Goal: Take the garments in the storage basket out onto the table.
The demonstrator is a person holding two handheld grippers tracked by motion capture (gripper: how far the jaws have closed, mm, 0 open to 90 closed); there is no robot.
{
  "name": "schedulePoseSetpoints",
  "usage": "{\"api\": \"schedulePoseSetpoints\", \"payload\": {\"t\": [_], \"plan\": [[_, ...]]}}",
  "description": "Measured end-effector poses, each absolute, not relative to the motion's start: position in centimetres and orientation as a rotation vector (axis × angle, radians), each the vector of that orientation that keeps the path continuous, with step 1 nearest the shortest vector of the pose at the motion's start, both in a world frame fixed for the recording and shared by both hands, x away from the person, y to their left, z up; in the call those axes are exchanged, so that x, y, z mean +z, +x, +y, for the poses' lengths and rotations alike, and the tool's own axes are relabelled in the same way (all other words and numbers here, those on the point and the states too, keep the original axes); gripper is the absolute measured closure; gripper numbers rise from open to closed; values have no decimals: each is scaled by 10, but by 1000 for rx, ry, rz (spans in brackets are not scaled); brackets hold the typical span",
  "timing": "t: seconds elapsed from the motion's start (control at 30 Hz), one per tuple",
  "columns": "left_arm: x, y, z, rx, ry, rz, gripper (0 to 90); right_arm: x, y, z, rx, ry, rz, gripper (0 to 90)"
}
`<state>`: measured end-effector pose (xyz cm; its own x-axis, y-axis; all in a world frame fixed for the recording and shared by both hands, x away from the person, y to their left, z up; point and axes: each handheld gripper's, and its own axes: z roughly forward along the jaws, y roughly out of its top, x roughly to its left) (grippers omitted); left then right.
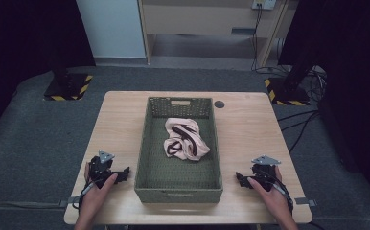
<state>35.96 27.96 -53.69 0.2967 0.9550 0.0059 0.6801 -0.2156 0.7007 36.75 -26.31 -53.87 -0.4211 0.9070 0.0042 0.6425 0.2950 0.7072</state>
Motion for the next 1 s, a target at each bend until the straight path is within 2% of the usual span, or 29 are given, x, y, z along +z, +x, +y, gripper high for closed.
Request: {"api": "schedulePoseSetpoints", "payload": {"t": [1.0], "plan": [[-537,360,280,601,1977,1452,0,-532,361,-264,913,1384,2164,27]]}}
